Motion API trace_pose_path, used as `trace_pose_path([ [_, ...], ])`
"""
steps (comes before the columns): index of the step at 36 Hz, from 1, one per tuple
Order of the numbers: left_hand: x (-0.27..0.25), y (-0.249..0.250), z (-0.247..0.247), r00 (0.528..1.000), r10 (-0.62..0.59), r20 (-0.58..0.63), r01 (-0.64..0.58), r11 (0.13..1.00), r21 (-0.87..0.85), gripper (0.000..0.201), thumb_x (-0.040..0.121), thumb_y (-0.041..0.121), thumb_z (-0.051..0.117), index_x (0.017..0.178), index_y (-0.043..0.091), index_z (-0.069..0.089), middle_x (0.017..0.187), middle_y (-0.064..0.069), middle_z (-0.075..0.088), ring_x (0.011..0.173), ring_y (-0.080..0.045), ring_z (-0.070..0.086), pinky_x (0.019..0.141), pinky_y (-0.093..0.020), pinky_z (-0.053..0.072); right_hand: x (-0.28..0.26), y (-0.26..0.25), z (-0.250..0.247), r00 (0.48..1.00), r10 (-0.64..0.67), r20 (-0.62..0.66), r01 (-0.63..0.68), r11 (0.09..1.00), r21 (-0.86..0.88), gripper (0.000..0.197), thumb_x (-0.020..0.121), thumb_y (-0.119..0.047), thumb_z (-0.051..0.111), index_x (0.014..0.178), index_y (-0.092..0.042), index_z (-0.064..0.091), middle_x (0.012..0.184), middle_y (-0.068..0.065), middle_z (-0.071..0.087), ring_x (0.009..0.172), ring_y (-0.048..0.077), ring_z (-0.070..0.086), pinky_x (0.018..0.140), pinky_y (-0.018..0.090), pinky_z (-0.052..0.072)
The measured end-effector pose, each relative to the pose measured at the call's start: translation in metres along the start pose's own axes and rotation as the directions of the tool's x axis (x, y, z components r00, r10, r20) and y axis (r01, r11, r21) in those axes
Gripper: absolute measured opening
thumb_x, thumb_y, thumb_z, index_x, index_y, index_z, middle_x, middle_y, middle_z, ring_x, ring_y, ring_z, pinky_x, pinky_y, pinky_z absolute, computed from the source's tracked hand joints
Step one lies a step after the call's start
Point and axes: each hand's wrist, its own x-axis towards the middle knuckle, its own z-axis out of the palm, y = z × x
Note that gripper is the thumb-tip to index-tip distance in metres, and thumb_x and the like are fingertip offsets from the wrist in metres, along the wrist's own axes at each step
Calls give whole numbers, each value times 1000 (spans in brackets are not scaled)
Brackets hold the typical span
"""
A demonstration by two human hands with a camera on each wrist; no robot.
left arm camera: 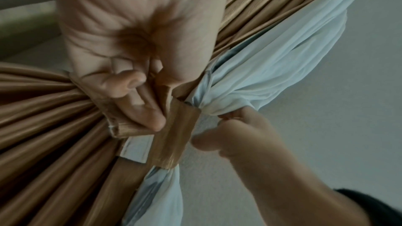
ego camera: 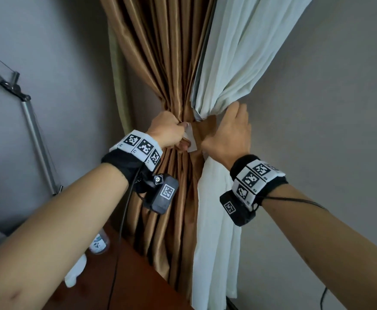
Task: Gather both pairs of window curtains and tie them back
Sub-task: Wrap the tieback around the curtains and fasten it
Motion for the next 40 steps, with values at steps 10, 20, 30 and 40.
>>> trace_pose_path([
  [10,-1,7,-1,998,-59,-20,59,998,13,30,96,28,57,90,2,70,69,-9,74,56,-16,67,38,-17,32,-8,-5,9,810,-41,586,0,998,70,36,72,-47,79,83,-14,70,80,1,71,81,16,66,75,33,55],
  [20,-2,2,-3,996,-43,-79,43,999,-8,31,94,30,59,85,3,71,65,-8,73,57,-16,69,43,-19,38,-15,-12,28,828,11,560,-30,999,25,25,94,-21,51,114,-7,56,107,22,65,98,39,61,82,42,51],
  [30,-12,12,-6,996,20,-87,-24,998,-51,26,80,30,75,74,5,73,61,-3,72,59,-16,72,75,-32,60,-6,-20,11,753,87,653,-169,984,64,33,99,-22,37,123,-6,53,103,17,62,86,27,56,71,29,38],
  [40,-21,14,-7,875,444,-194,-282,793,540,44,74,57,73,70,15,63,74,-1,69,74,-21,66,68,-36,54,3,-17,3,701,132,701,-188,982,3,24,98,-22,42,79,-14,53,90,11,58,85,23,53,56,22,35],
])
